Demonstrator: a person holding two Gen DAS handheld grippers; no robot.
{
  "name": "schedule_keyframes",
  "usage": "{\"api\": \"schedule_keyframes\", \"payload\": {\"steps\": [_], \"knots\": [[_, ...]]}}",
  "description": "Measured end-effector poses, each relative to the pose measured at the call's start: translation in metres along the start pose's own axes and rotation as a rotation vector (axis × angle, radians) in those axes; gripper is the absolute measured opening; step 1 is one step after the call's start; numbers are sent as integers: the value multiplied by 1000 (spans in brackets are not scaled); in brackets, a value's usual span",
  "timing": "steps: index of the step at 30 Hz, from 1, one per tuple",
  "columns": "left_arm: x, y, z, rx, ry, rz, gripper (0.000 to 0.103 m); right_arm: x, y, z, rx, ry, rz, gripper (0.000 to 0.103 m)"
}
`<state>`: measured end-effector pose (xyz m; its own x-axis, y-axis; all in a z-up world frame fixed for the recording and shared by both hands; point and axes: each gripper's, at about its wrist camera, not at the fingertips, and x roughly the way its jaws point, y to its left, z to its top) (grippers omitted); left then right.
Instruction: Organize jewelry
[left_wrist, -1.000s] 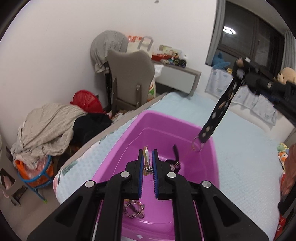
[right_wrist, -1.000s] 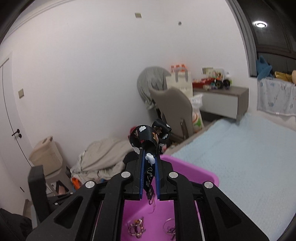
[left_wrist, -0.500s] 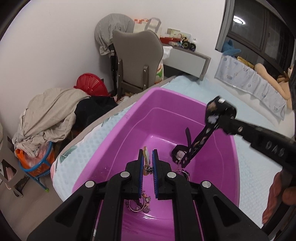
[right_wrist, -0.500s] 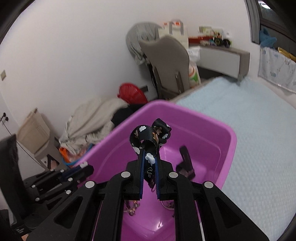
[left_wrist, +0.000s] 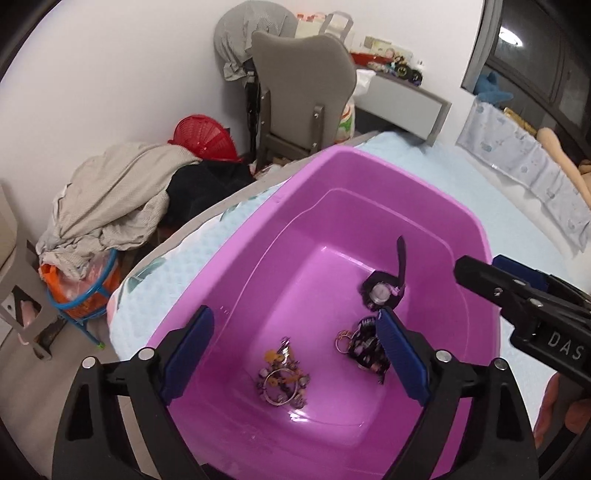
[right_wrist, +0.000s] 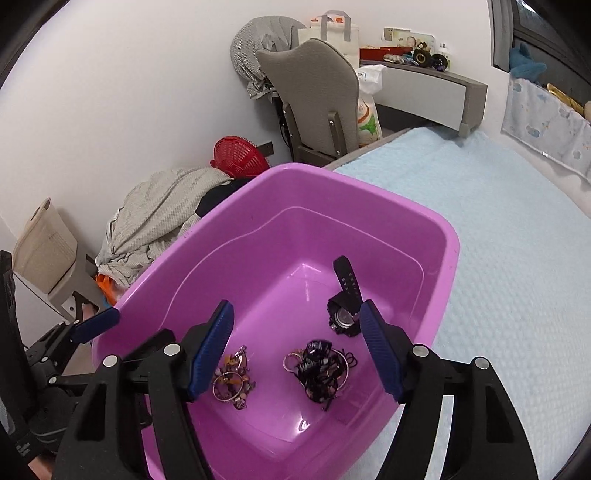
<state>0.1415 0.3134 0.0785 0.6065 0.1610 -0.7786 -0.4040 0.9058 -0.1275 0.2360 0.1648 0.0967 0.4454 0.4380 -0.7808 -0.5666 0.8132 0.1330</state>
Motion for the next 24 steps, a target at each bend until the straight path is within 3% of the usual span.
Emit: {"api": "schedule_keyframes", "payload": {"steps": [1, 8, 14, 24], "knots": [[0, 1, -1, -6, 3, 12, 95, 0, -1, -1, 1, 3, -1, 68], [-3, 7, -6, -34, 18, 55, 96, -2, 0, -10, -9, 13, -4, 68], [-14, 2, -10, 2, -6, 86, 96, -8, 2, -15, -13, 6, -13, 69], [-31, -6, -19, 36, -25, 87, 96, -23, -4, -37, 32, -11, -40, 69]]}}
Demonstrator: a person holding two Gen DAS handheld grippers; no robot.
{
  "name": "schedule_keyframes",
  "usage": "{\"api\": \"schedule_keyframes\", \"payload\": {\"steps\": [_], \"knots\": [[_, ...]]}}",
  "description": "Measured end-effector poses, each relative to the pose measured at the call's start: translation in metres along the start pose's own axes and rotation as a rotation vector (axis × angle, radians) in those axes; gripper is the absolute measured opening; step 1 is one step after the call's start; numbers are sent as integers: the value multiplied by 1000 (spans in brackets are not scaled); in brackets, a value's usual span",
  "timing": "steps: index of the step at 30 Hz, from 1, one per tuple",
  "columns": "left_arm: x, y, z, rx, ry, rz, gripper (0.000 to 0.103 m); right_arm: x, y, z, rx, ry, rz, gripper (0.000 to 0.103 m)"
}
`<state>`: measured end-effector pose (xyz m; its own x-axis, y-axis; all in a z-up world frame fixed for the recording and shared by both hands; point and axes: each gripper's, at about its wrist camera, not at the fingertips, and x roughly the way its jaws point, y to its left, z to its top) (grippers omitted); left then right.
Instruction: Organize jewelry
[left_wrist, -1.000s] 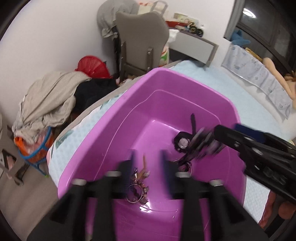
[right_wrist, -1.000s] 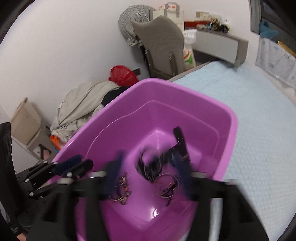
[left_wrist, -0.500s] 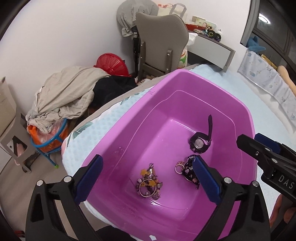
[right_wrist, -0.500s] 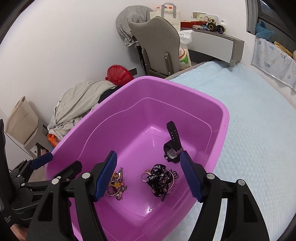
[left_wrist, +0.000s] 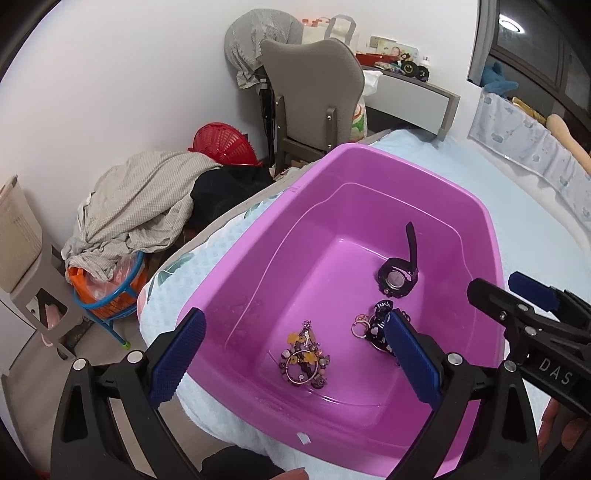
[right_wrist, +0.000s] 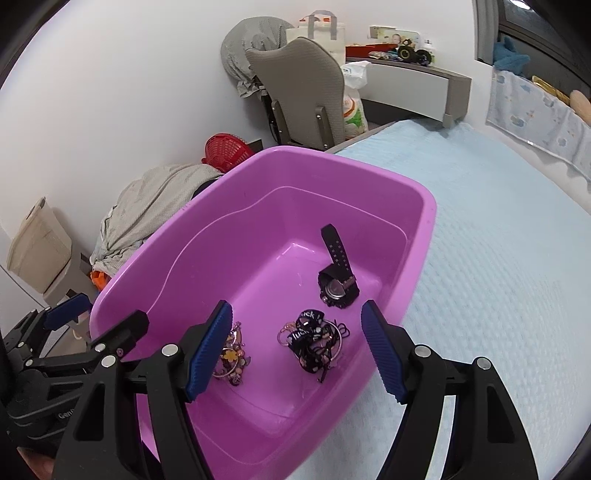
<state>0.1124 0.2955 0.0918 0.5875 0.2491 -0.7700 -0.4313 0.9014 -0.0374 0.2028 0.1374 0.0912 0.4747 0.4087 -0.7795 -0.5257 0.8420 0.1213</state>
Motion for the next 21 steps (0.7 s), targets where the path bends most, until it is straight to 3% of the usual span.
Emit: {"api": "schedule_keyframes", "payload": {"steps": [21], "knots": [[-33, -9, -12, -16, -28, -18, 96, -52, 0, -23, 48, -69, -94, 70]]}}
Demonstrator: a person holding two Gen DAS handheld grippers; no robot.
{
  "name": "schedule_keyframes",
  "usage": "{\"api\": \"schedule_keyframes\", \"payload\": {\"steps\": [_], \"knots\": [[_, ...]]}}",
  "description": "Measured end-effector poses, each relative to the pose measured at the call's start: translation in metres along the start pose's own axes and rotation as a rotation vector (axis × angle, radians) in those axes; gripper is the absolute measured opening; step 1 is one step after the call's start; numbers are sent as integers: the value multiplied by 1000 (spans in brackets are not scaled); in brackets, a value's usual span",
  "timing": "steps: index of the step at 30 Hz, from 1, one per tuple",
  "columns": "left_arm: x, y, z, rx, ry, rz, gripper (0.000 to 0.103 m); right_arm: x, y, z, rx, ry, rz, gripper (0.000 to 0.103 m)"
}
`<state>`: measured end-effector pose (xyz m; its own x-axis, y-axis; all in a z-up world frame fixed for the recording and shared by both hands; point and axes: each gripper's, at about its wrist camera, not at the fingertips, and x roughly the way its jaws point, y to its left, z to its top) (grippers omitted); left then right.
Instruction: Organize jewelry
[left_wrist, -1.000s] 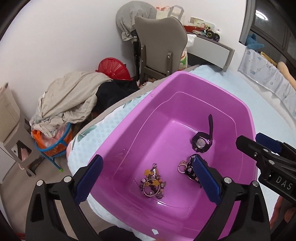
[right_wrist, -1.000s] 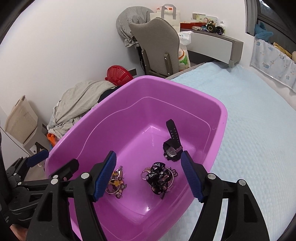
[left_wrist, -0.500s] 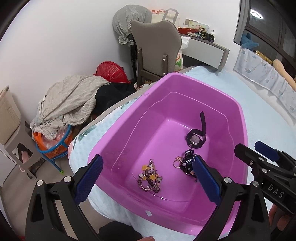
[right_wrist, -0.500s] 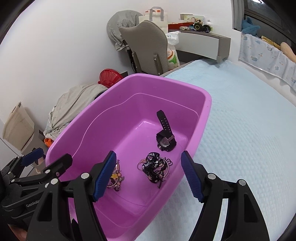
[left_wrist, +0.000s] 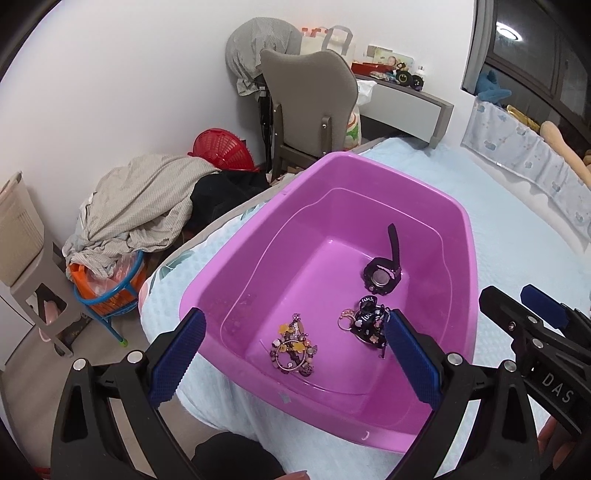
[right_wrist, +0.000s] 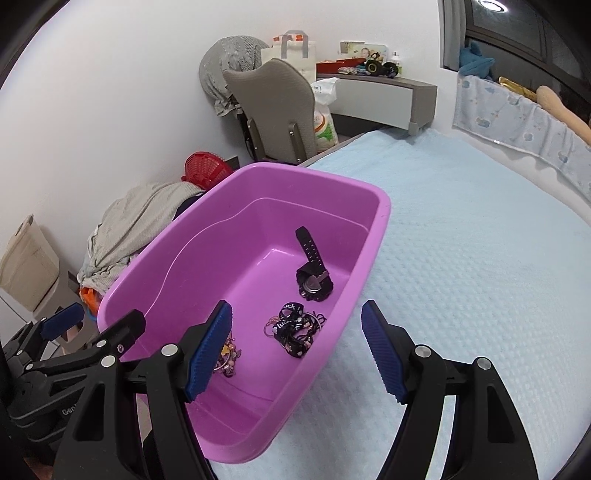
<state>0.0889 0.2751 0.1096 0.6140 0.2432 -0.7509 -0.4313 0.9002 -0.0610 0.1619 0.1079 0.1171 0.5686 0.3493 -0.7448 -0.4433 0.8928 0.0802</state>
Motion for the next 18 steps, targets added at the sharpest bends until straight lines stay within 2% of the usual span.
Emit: {"api": "schedule_keyframes", "payload": {"steps": [8, 18], "knots": [[-5, -2, -3, -1, -5, 0, 96, -13, 2, -5, -11, -30, -46, 72], [-15, -4, -6, 3, -22, 7, 96, -20, 2, -7, -4, -39, -46, 72]]}}
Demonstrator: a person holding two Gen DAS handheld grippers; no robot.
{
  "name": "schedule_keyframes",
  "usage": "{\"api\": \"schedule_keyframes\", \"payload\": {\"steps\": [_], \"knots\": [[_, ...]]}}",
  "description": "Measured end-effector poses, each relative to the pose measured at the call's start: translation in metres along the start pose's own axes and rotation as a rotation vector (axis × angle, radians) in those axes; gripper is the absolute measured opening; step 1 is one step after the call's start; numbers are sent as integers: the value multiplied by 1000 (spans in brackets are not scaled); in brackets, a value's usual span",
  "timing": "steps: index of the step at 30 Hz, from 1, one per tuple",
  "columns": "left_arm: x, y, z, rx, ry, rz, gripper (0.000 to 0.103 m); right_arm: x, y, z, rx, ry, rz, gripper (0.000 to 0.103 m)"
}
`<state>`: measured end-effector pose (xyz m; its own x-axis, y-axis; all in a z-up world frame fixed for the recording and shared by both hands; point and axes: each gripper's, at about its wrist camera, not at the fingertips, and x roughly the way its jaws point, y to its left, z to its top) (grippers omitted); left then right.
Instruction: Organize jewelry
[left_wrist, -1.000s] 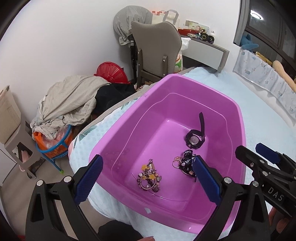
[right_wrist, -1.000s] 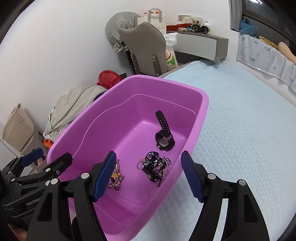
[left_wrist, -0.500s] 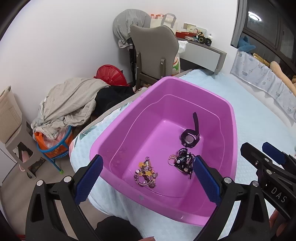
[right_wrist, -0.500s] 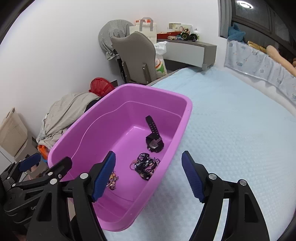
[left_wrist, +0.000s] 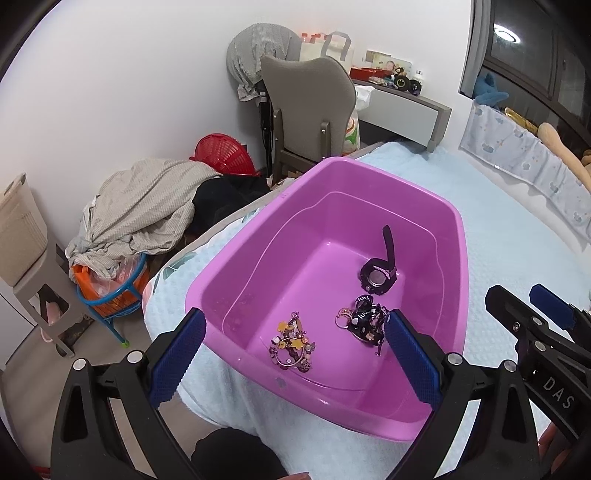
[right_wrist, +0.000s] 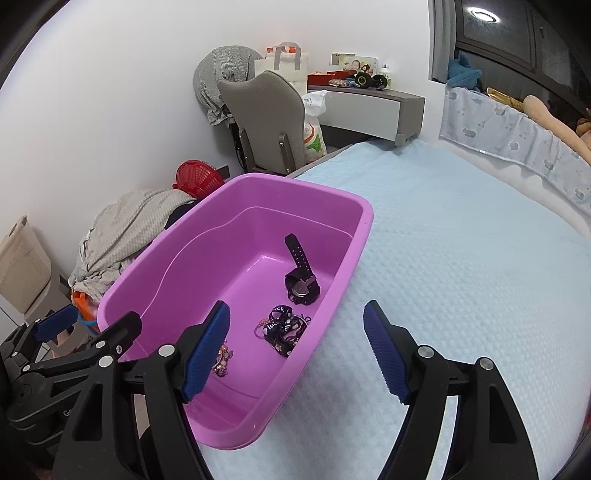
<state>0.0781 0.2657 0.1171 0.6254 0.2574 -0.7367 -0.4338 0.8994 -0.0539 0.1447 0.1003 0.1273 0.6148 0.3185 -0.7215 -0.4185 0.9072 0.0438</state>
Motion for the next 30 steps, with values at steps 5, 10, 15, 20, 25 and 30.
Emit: {"api": "schedule_keyframes", "payload": {"steps": [5, 10, 15, 20, 25, 30], "knots": [[-6, 1, 0, -1, -13, 8, 96, -6, 1, -1, -5, -8, -2, 72], [-9, 1, 0, -3, -18, 11, 96, -7, 3, 0, -8, -10, -5, 72], [-10, 1, 0, -1, -19, 12, 96, -8, 4, 0, -11, -12, -5, 72], [-10, 0, 1, 5, -18, 9, 96, -9, 2, 0, -6, -13, -8, 72], [-11, -1, 2, 8, -20, 7, 96, -10, 1, -1, -4, -13, -10, 72], [-11, -3, 2, 11, -19, 6, 96, -11, -1, -2, 2, -15, -12, 72]]}}
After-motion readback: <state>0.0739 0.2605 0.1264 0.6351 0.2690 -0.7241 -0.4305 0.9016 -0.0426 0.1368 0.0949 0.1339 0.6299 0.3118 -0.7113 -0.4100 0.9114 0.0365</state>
